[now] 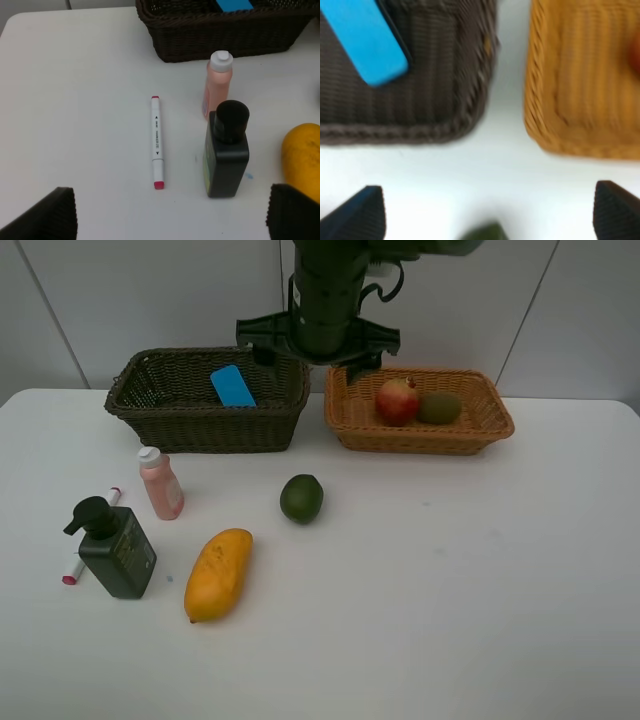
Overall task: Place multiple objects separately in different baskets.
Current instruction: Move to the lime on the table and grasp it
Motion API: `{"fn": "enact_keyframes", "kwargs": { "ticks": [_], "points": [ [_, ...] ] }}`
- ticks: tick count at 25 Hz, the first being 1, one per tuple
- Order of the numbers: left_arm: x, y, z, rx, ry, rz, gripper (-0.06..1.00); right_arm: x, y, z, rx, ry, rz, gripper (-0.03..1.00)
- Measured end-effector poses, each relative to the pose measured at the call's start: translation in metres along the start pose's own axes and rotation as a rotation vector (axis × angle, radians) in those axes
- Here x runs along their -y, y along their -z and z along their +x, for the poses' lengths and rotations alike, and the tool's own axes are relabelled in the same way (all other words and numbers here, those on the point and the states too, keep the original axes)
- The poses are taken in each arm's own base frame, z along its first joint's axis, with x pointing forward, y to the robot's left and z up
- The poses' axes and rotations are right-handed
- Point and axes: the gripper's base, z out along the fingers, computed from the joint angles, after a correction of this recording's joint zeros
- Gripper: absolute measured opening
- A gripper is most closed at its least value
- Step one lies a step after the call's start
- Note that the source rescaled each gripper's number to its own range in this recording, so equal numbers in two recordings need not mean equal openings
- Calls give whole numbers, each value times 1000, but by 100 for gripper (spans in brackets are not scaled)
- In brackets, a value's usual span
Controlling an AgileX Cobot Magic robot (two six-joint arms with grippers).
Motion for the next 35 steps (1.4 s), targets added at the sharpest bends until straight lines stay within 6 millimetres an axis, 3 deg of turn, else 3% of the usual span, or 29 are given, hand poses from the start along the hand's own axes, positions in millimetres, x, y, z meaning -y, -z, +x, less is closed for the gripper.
{"fn": "enact_keyframes", "kwargs": {
  "ticks": [9, 35],
  "points": [
    [0, 0, 0, 0, 0, 0, 100, -6, 4, 21, -133, -66, 59, 100],
    [0, 0, 0, 0, 0, 0, 100, -25, -62, 61, -330, -50, 74, 100]
  ]
}}
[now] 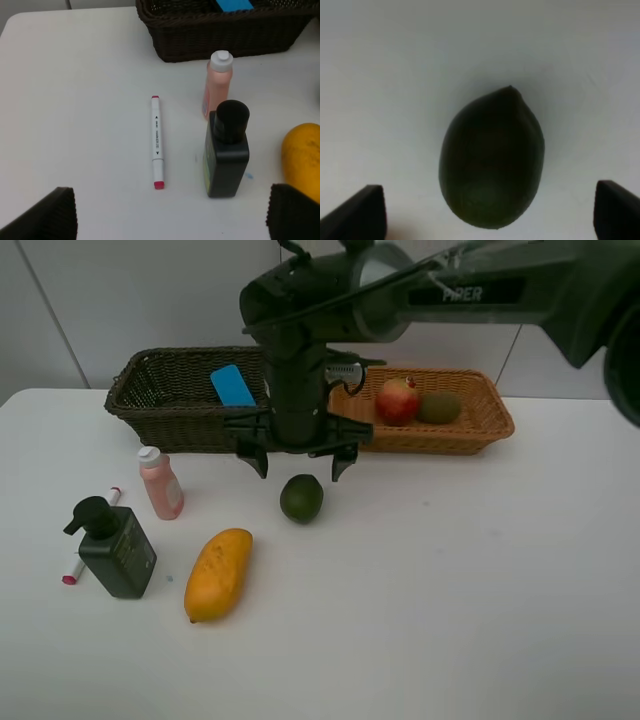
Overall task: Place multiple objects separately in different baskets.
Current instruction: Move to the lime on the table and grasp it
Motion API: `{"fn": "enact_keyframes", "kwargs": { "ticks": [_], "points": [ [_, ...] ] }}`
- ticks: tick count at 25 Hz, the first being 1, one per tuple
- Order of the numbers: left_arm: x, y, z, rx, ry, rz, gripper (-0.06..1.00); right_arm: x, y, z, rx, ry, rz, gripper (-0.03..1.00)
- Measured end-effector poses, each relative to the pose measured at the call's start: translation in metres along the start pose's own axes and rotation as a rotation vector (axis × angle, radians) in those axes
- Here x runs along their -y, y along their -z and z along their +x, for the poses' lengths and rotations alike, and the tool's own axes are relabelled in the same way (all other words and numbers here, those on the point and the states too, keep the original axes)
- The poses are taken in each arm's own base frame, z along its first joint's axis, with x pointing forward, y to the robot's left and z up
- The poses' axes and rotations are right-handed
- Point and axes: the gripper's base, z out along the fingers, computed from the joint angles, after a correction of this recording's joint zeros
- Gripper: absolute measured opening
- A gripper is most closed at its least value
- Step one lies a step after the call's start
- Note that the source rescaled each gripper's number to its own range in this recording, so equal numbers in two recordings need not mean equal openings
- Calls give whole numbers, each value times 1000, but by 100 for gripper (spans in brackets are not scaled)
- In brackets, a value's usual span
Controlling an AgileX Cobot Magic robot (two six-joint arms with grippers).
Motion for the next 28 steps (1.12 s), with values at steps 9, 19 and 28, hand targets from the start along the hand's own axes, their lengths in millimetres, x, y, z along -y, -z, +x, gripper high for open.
{"fn": "enact_keyframes", "kwargs": {
  "ticks": [9, 19, 28],
  "points": [
    [0, 0, 0, 0, 0, 0, 100, -5, -23, 4, -27, 8, 13, 100],
    [0, 0, 0, 0, 0, 0, 100, 0, -44, 0, -60, -18, 24, 100],
    [0, 0, 0, 0, 0, 0, 100, -1, -58, -1, -72, -23, 1, 100]
  ]
}}
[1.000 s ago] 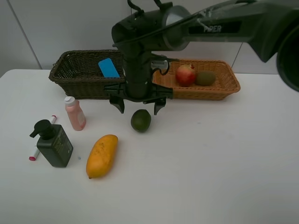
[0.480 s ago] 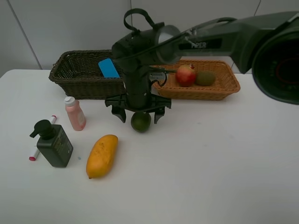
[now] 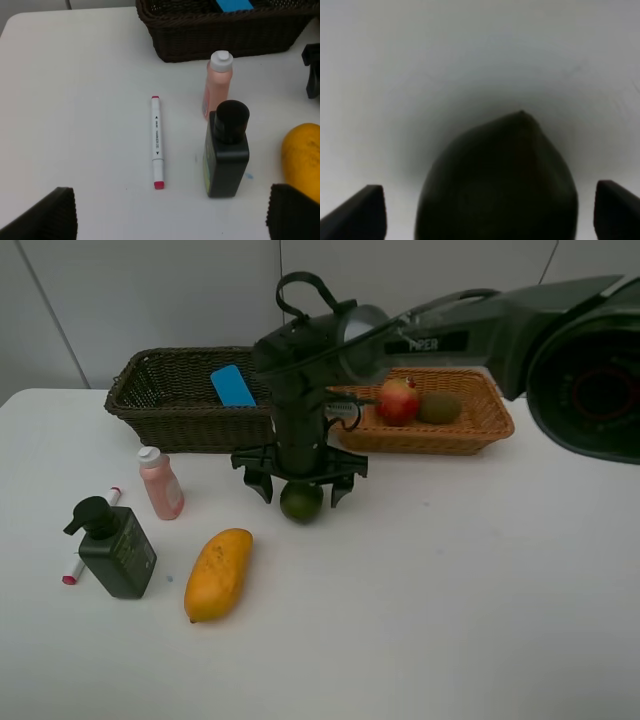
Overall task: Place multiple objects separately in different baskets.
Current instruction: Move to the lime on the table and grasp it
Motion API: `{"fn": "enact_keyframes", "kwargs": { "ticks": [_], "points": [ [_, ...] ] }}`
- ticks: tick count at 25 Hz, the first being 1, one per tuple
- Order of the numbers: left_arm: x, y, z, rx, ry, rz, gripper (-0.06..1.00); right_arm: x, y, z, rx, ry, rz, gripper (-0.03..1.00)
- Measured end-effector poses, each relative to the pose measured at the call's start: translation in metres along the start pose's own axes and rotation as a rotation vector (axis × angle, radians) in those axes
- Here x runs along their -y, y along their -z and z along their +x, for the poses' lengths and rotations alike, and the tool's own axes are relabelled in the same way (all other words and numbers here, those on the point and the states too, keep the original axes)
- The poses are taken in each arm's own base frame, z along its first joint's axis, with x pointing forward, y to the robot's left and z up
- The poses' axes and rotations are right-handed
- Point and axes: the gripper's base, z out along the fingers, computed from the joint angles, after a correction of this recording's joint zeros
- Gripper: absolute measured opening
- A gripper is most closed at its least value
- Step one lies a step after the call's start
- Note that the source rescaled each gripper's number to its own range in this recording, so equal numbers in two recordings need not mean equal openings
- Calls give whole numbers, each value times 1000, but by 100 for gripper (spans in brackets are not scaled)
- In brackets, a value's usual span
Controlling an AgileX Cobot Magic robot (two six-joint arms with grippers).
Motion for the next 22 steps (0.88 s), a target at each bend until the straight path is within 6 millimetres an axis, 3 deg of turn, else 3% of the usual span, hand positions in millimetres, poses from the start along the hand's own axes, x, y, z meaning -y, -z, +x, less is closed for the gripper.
{"fn": "enact_keyframes", "kwargs": {
  "ticks": [5, 20, 22],
  "points": [
    [0, 0, 0, 0, 0, 0, 100, 4, -11, -3, -46, -18, -19, 100],
    [0, 0, 0, 0, 0, 0, 100, 7, -12, -5, -62, -14, -14, 100],
    [0, 0, 0, 0, 0, 0, 100, 7, -12, -4, -68, -17, -15, 94]
  ]
}}
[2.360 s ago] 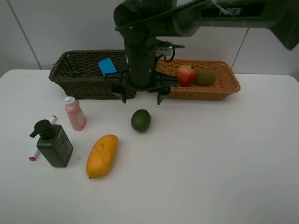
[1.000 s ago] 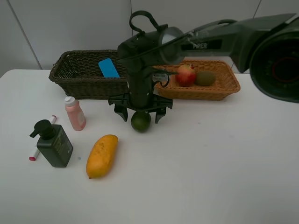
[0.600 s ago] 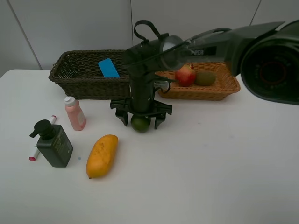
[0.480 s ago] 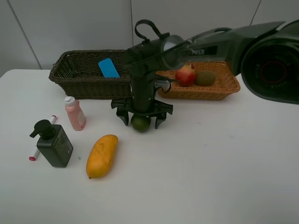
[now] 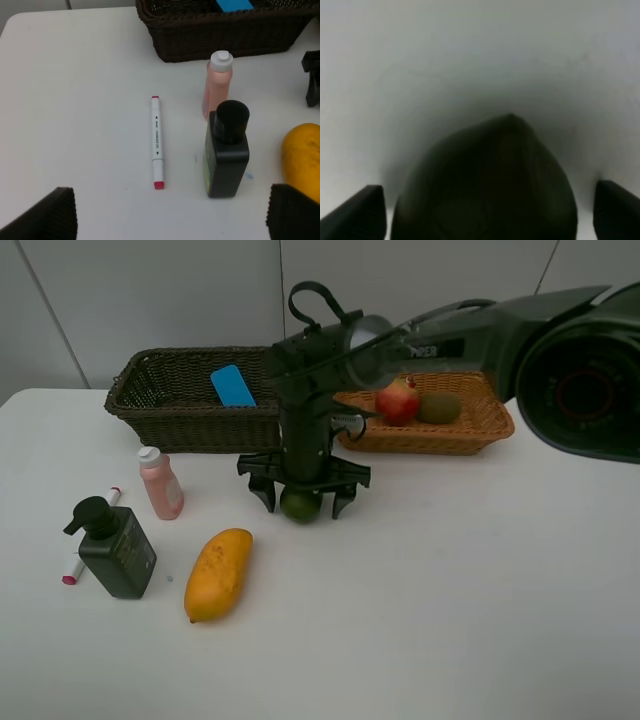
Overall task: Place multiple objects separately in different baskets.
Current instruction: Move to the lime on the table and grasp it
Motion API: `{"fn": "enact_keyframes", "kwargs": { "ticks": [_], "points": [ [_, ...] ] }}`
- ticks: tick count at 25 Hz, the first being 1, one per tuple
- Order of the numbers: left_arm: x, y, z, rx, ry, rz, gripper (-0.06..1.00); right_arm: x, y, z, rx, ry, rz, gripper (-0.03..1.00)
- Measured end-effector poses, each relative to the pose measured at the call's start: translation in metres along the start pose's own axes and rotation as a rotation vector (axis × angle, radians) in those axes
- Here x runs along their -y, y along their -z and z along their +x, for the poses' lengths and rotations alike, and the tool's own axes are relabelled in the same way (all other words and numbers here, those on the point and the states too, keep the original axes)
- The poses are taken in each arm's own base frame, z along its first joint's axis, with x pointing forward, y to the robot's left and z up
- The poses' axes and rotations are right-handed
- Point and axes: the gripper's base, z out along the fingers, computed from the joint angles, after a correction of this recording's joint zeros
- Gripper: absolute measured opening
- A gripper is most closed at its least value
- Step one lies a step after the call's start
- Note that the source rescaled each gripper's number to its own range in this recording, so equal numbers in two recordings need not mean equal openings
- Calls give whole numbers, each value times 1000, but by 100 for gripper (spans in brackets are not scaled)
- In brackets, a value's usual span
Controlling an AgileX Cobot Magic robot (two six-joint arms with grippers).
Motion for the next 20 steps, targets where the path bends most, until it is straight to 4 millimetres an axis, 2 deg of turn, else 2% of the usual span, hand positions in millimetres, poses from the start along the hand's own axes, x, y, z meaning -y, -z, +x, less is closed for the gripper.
{"fn": "enact_keyframes", "kwargs": {
  "ticks": [1, 2, 4, 5, 20],
  "points": [
    [0, 0, 0, 0, 0, 0, 100, 0, 0, 0, -1, 0, -1, 87],
    [0, 0, 0, 0, 0, 0, 100, 0, 0, 0, -1, 0, -1, 73],
    [0, 0, 0, 0, 0, 0, 100, 0, 0, 0, -2, -2, -2, 26],
    [0, 0, 0, 0, 0, 0, 100, 0, 0, 0, -2, -2, -2, 22],
    [0, 0, 0, 0, 0, 0, 100, -1, 0, 0, -5, -8, -15, 21]
  ]
}}
